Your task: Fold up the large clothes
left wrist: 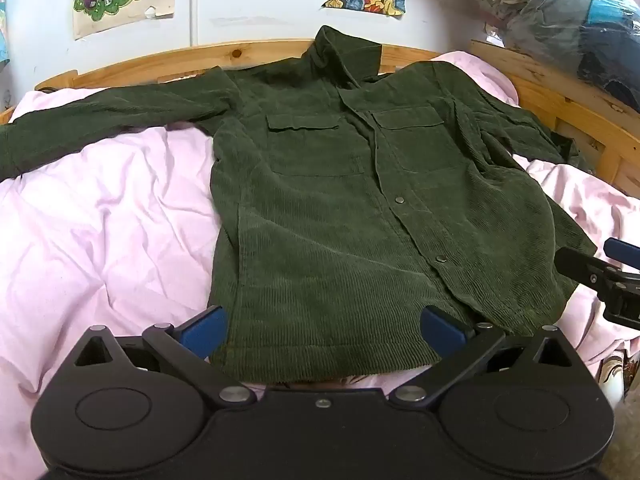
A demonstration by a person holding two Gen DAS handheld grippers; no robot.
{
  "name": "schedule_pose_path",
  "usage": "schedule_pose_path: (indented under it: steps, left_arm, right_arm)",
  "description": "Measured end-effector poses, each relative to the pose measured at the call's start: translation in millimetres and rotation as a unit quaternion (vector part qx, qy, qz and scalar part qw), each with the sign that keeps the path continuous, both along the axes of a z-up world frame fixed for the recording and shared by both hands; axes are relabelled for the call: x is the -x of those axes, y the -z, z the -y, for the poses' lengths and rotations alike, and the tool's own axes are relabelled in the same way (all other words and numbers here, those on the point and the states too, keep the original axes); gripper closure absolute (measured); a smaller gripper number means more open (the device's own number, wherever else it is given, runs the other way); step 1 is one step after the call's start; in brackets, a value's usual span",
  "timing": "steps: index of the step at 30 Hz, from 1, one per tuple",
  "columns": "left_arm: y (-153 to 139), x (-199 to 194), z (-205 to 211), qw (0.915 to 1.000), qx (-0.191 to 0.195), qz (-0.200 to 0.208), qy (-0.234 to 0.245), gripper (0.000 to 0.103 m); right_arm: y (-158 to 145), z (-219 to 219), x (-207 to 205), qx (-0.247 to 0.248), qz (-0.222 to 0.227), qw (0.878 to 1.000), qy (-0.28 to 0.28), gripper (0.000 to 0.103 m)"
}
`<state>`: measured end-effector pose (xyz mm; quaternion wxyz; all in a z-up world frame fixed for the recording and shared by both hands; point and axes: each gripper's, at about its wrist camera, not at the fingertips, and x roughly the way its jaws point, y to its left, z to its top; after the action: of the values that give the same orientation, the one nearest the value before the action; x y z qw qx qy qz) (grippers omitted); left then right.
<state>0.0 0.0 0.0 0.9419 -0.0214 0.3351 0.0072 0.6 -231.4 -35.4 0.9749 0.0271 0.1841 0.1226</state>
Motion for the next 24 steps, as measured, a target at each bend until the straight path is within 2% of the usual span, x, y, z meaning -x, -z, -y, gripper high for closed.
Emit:
schedule_pose_path:
  steps: [24]
  left_arm:
    - [-0.7,1.4,-1.0,1.0,0.004,0.004,-0.001,0.001]
  right_arm:
    - [0.8,-0.4,-0.4,-0.001,-0.004,1.0,0.0,0.0]
